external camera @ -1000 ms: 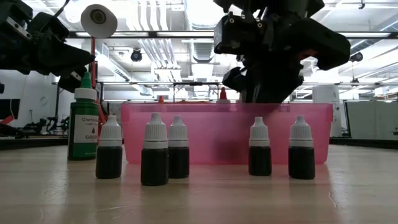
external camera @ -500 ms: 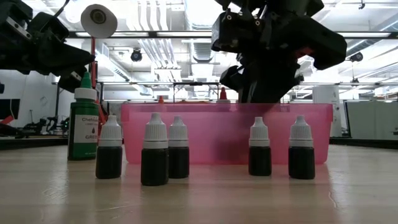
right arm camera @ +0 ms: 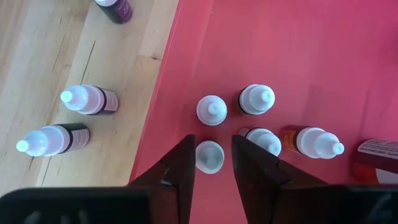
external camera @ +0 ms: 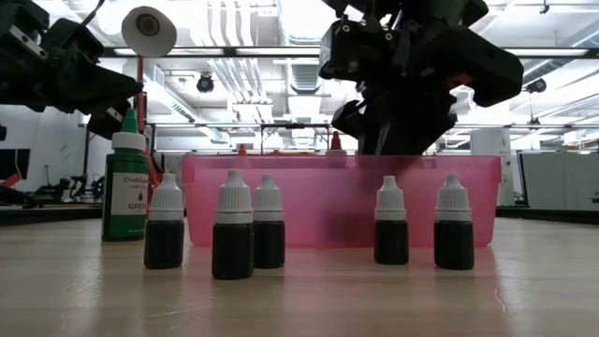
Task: Pick & Place food coloring
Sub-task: Put the bottom right small green food coloring bottle into the container, then put the right small blue food coloring bottle into the container
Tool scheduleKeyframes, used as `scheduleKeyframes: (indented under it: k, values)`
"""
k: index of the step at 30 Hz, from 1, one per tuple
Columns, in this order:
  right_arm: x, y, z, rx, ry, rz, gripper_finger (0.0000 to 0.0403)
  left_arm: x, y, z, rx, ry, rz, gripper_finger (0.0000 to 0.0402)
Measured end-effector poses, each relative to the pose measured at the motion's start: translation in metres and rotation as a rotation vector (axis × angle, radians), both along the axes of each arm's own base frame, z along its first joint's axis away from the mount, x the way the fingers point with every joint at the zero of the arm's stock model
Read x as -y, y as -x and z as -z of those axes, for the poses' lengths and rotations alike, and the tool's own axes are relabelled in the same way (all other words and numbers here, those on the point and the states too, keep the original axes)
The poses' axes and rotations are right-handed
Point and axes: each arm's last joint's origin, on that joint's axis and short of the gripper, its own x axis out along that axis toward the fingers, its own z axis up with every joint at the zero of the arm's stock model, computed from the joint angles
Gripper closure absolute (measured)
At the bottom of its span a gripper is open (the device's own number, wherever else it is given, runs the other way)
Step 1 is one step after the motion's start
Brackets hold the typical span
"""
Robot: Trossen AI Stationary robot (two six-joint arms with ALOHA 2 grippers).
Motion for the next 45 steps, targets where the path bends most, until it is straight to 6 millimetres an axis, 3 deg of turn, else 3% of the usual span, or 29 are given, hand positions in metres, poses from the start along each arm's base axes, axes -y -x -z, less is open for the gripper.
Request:
scheduleKeyframes:
  k: [9, 17, 30, 37, 45]
  values:
    - [-0.001, 0.002, -0.005, 0.008, -0.012, 0.008, 0.0295, 0.000, 0.000, 0.000, 0.000, 0.000, 0.000, 0.0402]
    - [-0.005, 0.009, -0.028, 0.064, -0.036, 0.006, 0.0307, 0.000, 0.000, 0.000, 0.000, 0.000, 0.000, 0.0402]
    - [-0.033, 0.030, -0.063, 0.159, -0.089, -0.068, 0.0291, 0.000, 0.000, 0.000, 0.000, 0.000, 0.000, 0.0402]
    - [-0.058, 0.036, -0.065, 0.174, -0.128, -0.094, 0.0271, 0.000, 0.000, 0.000, 0.000, 0.000, 0.000, 0.0402]
    - [-0.074, 0.035, -0.050, 0.129, -0.163, -0.052, 0.0247, 0.000, 0.000, 0.000, 0.000, 0.000, 0.000, 0.0402]
